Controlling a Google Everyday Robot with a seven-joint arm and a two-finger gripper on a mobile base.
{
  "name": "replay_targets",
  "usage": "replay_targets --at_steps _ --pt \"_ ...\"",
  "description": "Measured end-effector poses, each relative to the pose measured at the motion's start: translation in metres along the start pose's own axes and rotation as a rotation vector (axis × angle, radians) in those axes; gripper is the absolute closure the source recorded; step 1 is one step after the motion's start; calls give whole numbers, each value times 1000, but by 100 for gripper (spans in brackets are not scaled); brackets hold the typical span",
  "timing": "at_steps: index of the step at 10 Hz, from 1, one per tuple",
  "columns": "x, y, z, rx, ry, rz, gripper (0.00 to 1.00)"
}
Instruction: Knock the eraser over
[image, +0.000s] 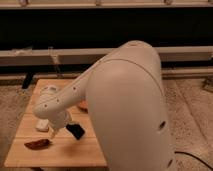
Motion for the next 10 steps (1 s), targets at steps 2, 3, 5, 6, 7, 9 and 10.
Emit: replay_targets --at_steps 2,3,5,6,7,9,10 --pt "0 5 -2 -21 -17 -13 20" --pt "0 8 -3 -30 -23 -23 20" --pt "-1 12 -5 -44 -35 -39 20" --pt "-2 15 -6 -48 -40 -49 20" --pt "-5 19 -7 -53 -46 -61 20" --pt "-7 24 -8 -51 -49 -71 20" --pt "-6 20 -9 -46 -49 -69 20"
